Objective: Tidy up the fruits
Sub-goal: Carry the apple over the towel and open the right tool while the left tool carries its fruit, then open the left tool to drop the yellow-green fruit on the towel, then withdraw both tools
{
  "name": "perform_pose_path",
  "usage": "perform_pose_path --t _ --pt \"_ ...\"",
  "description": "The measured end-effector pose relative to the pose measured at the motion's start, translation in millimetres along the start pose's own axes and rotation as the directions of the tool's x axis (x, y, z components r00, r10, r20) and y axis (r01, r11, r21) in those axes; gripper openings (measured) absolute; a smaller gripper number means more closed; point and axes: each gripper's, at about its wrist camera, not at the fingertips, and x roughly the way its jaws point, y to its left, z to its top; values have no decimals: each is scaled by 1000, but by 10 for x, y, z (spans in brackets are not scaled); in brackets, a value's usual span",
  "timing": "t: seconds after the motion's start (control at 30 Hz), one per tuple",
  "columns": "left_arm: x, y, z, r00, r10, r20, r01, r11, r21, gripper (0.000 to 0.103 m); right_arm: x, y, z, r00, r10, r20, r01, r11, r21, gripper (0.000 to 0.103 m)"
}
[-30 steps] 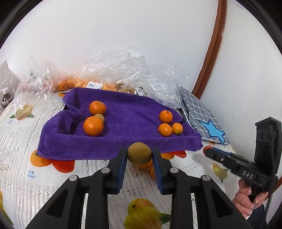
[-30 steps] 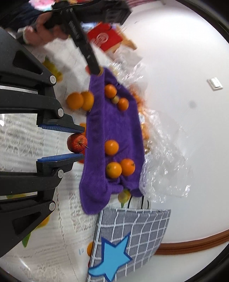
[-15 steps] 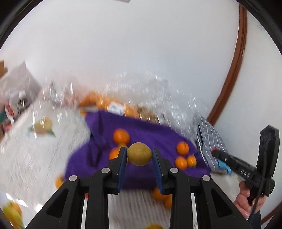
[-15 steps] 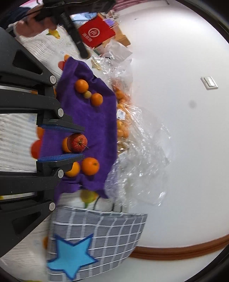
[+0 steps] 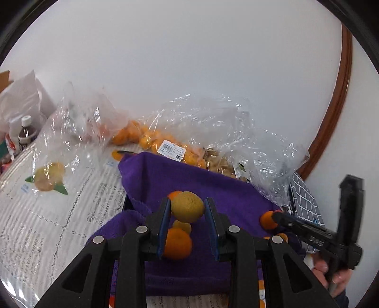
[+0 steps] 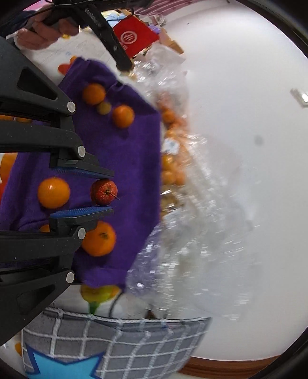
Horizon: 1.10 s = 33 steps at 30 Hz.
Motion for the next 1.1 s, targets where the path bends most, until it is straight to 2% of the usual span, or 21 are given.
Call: perform_pose_path --t 0.1,0.23,0.4,0.53,0.6,0.77,0.9,1.1 --pt "51 38 -3 999 -19 -26 18 999 -28 28 128 -81 -46 999 20 -30 -19 999 42 23" --pt "131 38 -72 997 -42 -71 38 997 -67 28 221 -87 -106 998 24 -58 -22 999 40 23" --pt "126 -44 -113 998 -18 -66 16 1000 -26 28 319 -144 -144 996 29 -84 -25 998 50 24" --pt "135 -49 -113 997 -10 -73 9 1000 -20 28 306 -163 -134 993 71 -89 -65 996 69 24" --pt "122 -49 -114 997 -9 -72 8 1000 -17 28 303 -128 -134 995 50 -89 -45 998 51 24" --pt "141 -84 -126 998 7 -62 -5 1000 20 28 307 -86 -147 993 65 -101 -61 997 45 24" --pt "202 -131 -158 996 12 -83 -8 999 46 28 237 -112 -165 991 99 -89 -93 993 67 34" --pt "202 -191 -180 997 13 -80 -6 997 80 28 -70 -136 -137 993 121 -16 -120 990 70 35"
